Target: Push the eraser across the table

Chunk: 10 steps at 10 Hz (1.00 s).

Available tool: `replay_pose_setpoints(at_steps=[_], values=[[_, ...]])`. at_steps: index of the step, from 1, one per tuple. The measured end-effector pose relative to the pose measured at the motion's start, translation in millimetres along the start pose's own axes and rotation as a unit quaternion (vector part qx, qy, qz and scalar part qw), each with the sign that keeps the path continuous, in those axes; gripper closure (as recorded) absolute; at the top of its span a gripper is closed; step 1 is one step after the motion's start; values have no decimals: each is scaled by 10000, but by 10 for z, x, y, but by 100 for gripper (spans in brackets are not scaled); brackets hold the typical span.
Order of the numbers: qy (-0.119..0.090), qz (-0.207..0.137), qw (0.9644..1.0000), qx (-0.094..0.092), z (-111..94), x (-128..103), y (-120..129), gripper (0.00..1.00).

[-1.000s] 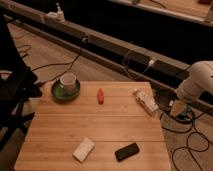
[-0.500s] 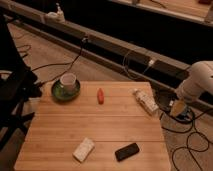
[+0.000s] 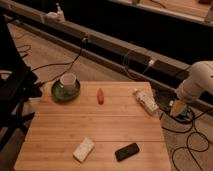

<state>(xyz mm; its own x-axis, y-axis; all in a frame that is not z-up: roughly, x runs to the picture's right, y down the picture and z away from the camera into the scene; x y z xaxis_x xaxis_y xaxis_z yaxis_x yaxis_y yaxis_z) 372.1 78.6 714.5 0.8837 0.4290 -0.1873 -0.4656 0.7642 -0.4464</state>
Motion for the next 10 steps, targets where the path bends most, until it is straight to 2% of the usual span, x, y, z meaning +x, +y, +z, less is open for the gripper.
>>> replay_pose_setpoints(at_steps=[2,9,10], values=[[0,0,10000,0,0,0,0,24],[-14,-71,10000,-25,23,-15,19,94],[-53,-176,9998,-76,75,-50,55,99]])
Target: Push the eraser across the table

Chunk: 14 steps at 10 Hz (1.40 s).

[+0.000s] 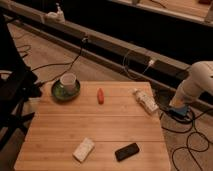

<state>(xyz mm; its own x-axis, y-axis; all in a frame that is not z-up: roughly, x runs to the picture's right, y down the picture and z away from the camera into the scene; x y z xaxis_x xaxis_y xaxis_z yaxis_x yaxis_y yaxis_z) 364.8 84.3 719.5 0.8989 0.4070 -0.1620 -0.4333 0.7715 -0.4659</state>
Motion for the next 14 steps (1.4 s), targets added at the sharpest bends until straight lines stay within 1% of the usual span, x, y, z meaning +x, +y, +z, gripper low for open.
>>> replay_pose_setpoints(at_steps=[1,2,3,5,7,8,9,10,14], values=[[-69,-136,9998,-93,81,-65,60,100],[-104,-208,9996,-162,136,-88,114,100],[-134,-303,9991,-271,218,-112,212,100],[-130,-558,9969,-534,394,-154,506,100],[-155,-770,9934,-840,529,-201,842,100],[-235,-928,9895,-1086,557,-245,1071,100],[-299,-1052,9866,-1209,528,-285,1187,100],[-335,-1134,9851,-1248,490,-315,1234,100],[-313,-1146,9850,-1249,496,-306,1234,100]])
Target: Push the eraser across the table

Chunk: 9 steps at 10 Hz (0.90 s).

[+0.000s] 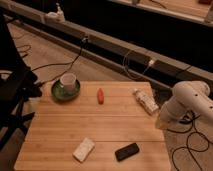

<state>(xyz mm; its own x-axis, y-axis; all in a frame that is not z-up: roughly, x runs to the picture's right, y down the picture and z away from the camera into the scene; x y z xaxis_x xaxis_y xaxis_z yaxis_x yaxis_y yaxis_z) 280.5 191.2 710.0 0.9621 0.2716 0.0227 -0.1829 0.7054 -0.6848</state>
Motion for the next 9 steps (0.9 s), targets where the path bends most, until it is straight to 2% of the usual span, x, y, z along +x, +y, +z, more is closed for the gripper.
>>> replay_pose_setpoints(at_steps=[4,9], values=[[343,-189,9992,-110,271,29,151,100],[373,-214,9980,-464,737,-9,410,100]])
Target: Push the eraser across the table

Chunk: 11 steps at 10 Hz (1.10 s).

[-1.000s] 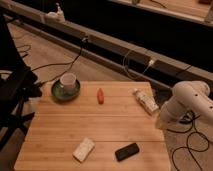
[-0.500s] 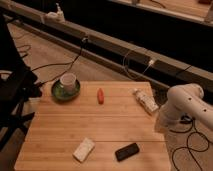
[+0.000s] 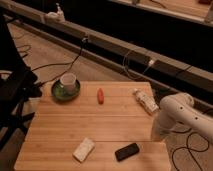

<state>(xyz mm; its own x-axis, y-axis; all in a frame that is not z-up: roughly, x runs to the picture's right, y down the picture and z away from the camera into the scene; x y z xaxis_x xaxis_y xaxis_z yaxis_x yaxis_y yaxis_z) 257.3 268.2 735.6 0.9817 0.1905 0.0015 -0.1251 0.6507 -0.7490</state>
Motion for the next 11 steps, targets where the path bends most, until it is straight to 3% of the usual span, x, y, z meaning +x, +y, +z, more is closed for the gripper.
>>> replay_pose_setpoints(at_steps=[5,11], values=[[-168,-33,9990,-417,373,-112,162,100],[-450,-481,9951,-732,567,-453,248,100]])
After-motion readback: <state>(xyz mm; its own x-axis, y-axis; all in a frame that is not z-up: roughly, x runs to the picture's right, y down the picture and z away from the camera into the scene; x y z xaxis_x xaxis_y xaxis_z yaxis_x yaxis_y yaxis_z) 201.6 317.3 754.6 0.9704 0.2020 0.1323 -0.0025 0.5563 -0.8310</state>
